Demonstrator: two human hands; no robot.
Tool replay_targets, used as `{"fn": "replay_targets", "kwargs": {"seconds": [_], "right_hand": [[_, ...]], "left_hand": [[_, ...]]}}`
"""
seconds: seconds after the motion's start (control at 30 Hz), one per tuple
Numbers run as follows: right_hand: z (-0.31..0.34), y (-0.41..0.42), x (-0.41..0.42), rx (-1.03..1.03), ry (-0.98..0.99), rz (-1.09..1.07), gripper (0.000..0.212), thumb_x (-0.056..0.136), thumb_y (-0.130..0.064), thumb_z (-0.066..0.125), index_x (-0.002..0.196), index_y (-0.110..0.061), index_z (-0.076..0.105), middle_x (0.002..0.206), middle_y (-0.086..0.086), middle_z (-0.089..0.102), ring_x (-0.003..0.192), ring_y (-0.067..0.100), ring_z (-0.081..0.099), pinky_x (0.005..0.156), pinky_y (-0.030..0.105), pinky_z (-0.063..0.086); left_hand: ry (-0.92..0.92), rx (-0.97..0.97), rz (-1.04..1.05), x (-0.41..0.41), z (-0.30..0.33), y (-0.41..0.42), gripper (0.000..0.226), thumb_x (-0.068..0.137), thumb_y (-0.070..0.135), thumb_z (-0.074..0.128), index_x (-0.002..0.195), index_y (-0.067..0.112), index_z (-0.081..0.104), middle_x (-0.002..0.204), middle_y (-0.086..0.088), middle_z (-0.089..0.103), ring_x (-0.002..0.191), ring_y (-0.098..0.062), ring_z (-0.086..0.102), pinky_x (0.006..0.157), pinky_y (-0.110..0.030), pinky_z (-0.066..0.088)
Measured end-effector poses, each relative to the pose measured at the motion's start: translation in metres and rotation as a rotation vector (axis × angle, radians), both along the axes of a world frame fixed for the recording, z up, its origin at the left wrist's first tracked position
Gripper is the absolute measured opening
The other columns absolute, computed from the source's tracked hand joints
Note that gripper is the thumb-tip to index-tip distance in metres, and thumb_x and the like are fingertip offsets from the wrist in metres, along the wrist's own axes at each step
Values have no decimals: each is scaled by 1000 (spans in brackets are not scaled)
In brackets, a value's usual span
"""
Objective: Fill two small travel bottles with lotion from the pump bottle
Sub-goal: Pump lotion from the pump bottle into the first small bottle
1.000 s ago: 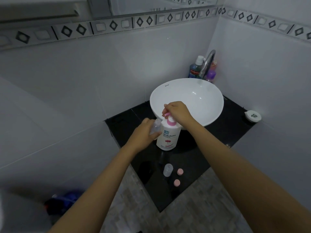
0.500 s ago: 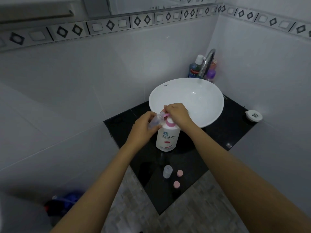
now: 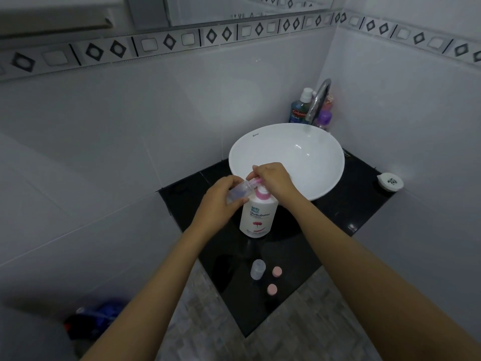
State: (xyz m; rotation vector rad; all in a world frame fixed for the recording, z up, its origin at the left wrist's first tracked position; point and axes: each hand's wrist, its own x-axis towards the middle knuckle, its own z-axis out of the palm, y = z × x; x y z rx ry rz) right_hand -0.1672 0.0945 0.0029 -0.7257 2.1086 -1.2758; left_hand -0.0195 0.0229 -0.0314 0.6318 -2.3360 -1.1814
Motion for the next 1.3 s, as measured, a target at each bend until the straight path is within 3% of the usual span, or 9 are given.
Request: {"fn": "replay_targets", "kwargs": {"seconds": [0.13,0.23,0.33,0.43,0.57,0.8,0.97,1.13,1.3], "right_hand": [[3,2,-3,33,-107,2,43,96,-27,45,89,6,70,37,-11,55,32,-3,50,34,8,36],[-1,2,-2,13,-109,-23,45,97,-27,41,90,5,71,48,-7,61,33,-2,49,34,8,35],[-4,-1,-2,20,-40,-46,45,96,-31,41,88,0,74,81,21,71,45,2,51,43,11,39],[-9,-3,-3,-3,-11,-50,46,98,-28,40,87,0,75,88,23,72,65,16,59,63,22,45],[-21,-1,0,-32,-139,-55,49,96,-35,40,92,1,72,100,32,66,51,11,52,47,22,43],[-20,0,1,-21,-132,-61,46,96,-35,41,92,-2,72,99,25,69,57,12,56,53,23,45],[-1,-5,-6,-55,20,-27,33,93,-32,53,89,-8,76,93,11,75,83,20,67,82,28,49],[-7,-6,-5,-52,2,-68,41,96,-32,47,87,-6,77,76,3,71,64,3,61,59,8,42],[-21,-7,-4,-48,-112,-95,45,97,-30,41,78,-10,77,63,-4,68,64,7,60,46,1,38]], "left_hand": [[8,-19,10,2,1,1,30,84,34,68,112,24,61,104,8,62,90,1,57,72,-15,44],[15,-24,23,2,1,2,33,84,33,68,115,23,61,105,8,61,89,3,56,72,-12,41],[8,-8,37,0,-1,3,35,84,34,68,117,22,62,105,8,60,89,3,55,73,-10,40],[7,8,41,0,-3,3,36,83,36,68,117,26,62,102,12,58,89,6,55,71,-8,39],[-5,14,39,-1,-7,3,36,84,38,67,118,27,63,100,12,59,88,4,56,71,-10,39],[-12,25,43,-2,-6,5,38,86,38,66,121,26,63,99,11,59,89,2,56,71,-11,39],[37,37,55,-5,3,1,38,85,40,66,121,27,64,100,13,60,90,2,58,71,-10,41],[21,36,70,-5,2,2,38,85,39,67,121,28,63,100,11,60,91,0,57,74,-15,41],[16,48,78,-3,-5,2,36,85,41,65,120,31,64,97,16,59,90,5,56,71,-11,39]]}}
